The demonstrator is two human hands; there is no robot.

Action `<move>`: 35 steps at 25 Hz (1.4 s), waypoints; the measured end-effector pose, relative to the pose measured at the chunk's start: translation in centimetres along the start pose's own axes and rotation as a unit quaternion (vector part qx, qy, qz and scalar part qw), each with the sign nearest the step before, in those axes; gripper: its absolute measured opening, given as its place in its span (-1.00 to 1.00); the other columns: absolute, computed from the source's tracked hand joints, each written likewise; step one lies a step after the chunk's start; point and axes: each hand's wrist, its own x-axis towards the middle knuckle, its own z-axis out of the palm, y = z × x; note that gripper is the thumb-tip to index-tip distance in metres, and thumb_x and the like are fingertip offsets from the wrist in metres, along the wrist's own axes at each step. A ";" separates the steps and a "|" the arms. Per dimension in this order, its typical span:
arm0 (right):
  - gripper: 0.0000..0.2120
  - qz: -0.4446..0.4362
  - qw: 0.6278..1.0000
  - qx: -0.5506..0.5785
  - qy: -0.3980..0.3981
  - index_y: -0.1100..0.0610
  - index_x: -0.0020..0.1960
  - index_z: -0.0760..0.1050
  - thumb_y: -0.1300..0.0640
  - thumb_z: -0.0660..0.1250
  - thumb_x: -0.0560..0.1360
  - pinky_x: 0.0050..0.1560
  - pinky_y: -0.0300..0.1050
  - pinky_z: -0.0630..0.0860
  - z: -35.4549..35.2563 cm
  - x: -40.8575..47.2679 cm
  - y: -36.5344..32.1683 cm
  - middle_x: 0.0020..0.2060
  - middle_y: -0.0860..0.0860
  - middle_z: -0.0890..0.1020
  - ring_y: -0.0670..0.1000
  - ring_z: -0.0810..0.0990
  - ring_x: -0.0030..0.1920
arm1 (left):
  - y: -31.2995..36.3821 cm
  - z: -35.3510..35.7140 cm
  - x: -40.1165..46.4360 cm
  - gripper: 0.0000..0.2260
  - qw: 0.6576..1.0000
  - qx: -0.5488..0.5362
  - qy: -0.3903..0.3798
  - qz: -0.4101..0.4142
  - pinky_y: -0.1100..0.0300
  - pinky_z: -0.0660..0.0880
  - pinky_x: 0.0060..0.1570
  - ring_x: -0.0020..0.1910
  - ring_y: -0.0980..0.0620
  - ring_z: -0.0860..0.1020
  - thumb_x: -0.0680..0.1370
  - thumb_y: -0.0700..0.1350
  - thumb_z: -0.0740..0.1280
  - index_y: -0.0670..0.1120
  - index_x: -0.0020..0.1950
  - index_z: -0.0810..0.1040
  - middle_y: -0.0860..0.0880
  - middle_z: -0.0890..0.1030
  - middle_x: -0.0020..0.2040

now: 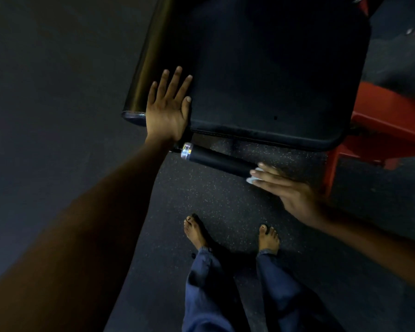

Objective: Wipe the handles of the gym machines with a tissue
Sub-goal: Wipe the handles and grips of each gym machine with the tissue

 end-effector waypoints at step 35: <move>-0.55 0.218 0.973 0.051 -0.061 0.07 0.35 0.38 0.37 0.20 0.50 -0.10 -0.08 0.54 3.6 12.7 -7.7 0.18 0.04 0.51 0.02 0.56 -0.02 | 0.6 0.4 -0.2 -0.55 1.000 0.007 -0.019 -0.020 0.01 -0.09 0.51 0.58 -0.04 -0.04 0.68 0.03 -0.13 0.05 0.59 0.06 0.01 0.03 0.60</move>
